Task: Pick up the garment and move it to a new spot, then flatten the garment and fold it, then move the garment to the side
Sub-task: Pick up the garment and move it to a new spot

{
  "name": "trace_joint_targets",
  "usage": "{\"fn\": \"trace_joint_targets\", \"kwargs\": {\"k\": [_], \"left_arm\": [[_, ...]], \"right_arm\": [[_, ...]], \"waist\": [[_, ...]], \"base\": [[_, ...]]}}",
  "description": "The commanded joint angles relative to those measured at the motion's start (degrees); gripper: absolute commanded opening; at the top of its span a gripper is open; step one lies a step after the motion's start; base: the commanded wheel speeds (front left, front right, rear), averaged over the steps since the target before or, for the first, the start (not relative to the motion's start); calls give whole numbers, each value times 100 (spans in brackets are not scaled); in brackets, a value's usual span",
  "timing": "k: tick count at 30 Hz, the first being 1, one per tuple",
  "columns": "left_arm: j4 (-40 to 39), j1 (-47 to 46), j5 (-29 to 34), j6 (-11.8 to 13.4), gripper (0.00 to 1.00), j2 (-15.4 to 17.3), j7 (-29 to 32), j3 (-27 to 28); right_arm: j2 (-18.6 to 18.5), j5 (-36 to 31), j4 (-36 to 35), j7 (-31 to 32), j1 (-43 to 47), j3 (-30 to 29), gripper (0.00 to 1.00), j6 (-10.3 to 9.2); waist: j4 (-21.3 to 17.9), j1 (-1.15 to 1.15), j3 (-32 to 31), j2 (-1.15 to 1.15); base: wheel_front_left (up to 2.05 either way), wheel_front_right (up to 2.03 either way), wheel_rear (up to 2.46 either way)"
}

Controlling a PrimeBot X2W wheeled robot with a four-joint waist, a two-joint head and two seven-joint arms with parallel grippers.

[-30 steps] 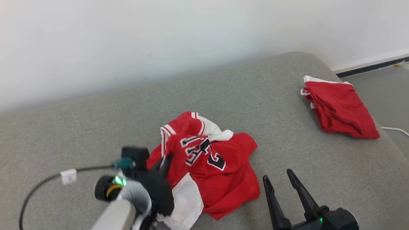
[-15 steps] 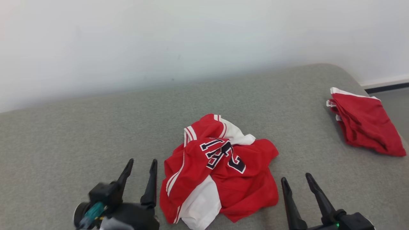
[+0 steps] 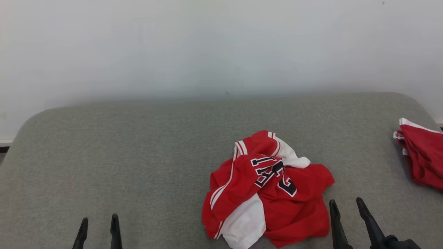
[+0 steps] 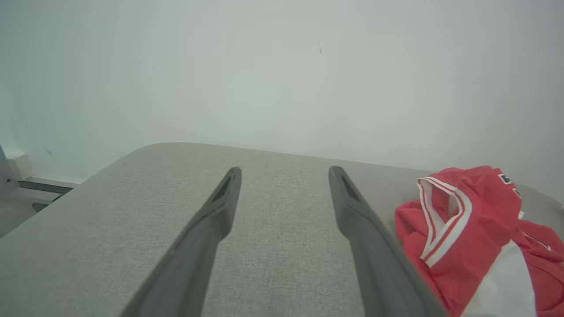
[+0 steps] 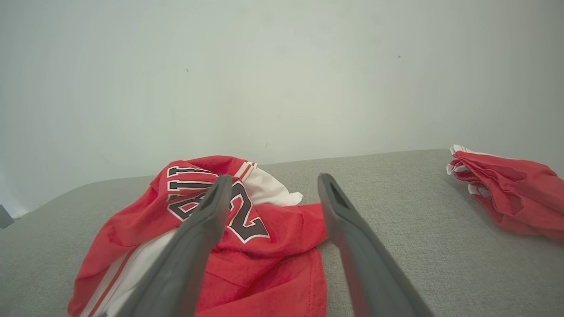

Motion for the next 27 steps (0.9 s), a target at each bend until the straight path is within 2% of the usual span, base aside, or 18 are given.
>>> {"fn": "trace_joint_targets", "kwargs": {"k": [1,8,27], "left_arm": [[5,103,82,-29,100,-27,-15,48],[269,589,520,-280,100,-127,-16,410],[472,568,631,-442,100,-248,-16,582]], "right_arm": [[-8,-5,-2,0,68,-21,100,-15],[-3,-7,187,1,251,-179,100,-15],[19,38,245,1,274,-162,100,-15]], "waist": [[154,0,-103,0],[294,0,-158,0],[162,0,-115,0]], "base": [[0,0,0],[0,0,0],[0,0,0]]}}
